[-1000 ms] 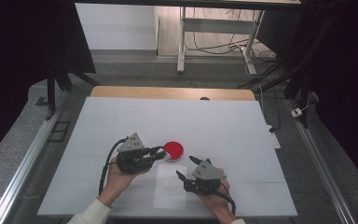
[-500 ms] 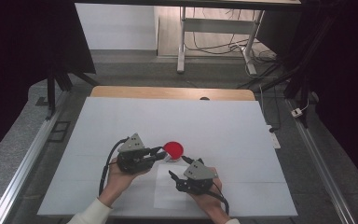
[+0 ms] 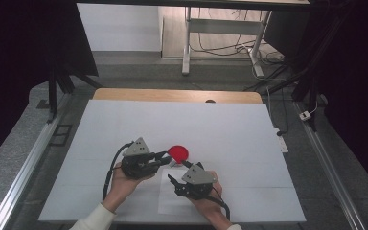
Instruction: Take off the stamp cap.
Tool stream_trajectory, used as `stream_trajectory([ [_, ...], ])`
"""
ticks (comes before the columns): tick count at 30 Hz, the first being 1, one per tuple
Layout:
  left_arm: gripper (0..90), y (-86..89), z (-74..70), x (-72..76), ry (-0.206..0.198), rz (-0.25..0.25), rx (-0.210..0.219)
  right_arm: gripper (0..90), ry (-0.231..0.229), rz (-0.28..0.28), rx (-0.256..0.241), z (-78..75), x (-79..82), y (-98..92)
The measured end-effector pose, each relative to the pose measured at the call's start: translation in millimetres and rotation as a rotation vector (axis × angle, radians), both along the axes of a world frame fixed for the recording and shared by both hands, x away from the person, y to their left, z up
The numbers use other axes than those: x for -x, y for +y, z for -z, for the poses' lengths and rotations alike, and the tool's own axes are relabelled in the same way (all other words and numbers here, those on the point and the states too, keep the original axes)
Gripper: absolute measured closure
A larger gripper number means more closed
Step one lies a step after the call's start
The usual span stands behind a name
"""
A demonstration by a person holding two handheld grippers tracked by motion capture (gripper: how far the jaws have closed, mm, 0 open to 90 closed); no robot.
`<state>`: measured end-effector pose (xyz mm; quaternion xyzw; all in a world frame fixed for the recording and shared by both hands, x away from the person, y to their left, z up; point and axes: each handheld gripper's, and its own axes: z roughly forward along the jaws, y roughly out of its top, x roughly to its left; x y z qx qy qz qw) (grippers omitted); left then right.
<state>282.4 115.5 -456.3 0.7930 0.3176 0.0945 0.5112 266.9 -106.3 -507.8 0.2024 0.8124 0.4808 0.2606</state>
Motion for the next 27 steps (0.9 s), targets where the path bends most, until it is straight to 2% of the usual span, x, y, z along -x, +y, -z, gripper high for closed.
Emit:
stream_trajectory([
  [9,75.0,1.6,0.6,-0.4,0.001,-0.010,0.005,39.4,-0.024,0.012,0.009,0.2,-0.9,8.5],
  [17,75.1,1.5,0.8,-0.4,0.002,-0.011,0.006,45.5,-0.047,0.046,0.041,0.3,-2.9,15.2],
  [27,75.1,1.0,1.1,-0.3,0.003,-0.013,0.007,49.9,-0.068,0.058,0.044,-0.8,-4.7,19.7],
])
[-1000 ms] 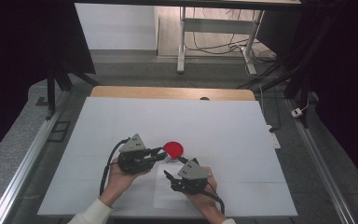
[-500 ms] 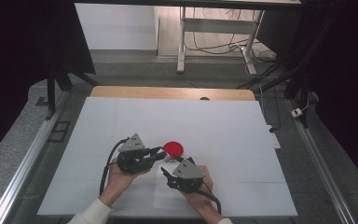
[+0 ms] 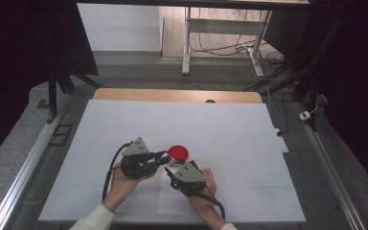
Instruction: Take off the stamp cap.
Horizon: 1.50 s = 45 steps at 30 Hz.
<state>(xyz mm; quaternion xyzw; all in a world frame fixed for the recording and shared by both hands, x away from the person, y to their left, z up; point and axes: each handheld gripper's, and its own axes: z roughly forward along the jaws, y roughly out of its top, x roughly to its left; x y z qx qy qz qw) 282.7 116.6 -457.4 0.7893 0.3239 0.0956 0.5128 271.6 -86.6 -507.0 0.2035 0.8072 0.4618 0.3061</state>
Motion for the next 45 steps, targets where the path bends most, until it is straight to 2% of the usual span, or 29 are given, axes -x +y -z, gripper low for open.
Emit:
stream_trajectory([
  [10,75.1,0.2,0.3,-0.2,0.003,0.001,0.000,53.7,-0.022,0.018,0.021,0.5,-0.6,2.2],
  [28,75.1,-0.5,1.4,-0.5,0.005,0.002,-0.007,62.3,-0.050,0.014,0.054,1.3,0.5,4.9],
  [45,75.2,-3.2,3.3,-0.6,0.011,0.006,-0.018,63.9,-0.067,0.016,0.085,2.1,0.6,6.1],
])
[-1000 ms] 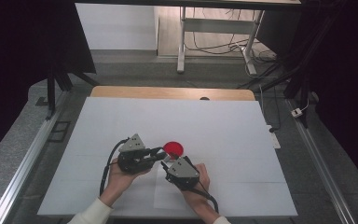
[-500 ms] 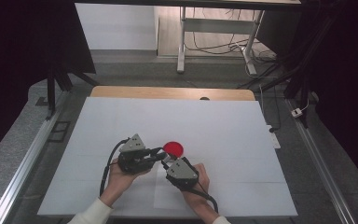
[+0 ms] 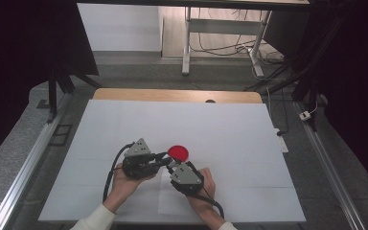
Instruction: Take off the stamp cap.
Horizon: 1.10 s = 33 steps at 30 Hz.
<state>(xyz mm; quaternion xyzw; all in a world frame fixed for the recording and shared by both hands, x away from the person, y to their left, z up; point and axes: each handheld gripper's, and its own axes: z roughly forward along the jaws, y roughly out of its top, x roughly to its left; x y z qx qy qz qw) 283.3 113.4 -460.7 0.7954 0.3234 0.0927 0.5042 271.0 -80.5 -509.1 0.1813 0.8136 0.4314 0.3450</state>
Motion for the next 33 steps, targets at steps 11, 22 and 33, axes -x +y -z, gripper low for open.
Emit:
stream_trajectory([
  [11,75.3,0.4,-0.2,0.5,-0.001,-0.006,0.003,64.7,-0.018,-0.001,0.018,-0.3,0.5,-0.2],
  [22,75.3,0.3,-0.7,1.3,-0.004,-0.007,0.010,64.4,-0.031,0.003,0.026,-1.2,1.2,-0.7],
  [33,75.4,0.8,-0.8,1.2,-0.004,-0.005,0.010,64.2,-0.036,-0.005,0.038,-1.8,1.4,-0.5],
])
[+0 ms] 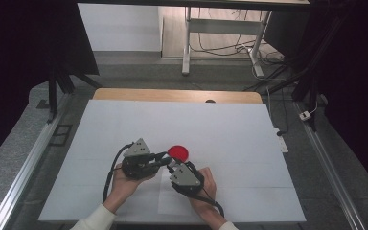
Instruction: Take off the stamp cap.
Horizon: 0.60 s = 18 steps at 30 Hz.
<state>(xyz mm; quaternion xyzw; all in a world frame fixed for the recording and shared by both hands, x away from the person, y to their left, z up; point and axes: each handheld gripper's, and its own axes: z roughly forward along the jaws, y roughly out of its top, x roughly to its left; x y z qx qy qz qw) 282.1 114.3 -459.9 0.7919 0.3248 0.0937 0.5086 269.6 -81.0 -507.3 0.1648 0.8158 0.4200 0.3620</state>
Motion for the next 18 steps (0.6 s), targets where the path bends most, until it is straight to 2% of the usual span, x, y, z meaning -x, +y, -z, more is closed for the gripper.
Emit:
stream_trajectory([
  [12,75.4,2.4,-1.2,0.2,-0.004,-0.010,0.013,64.2,0.012,0.005,0.017,0.0,-1.0,-0.5],
  [13,75.4,2.9,-1.2,0.0,-0.002,-0.007,0.016,64.2,0.012,0.001,0.004,0.0,-1.1,-0.7],
  [18,75.4,1.6,-0.3,-0.1,0.003,-0.006,0.010,62.8,0.012,-0.001,0.008,0.6,-1.1,-0.3],
])
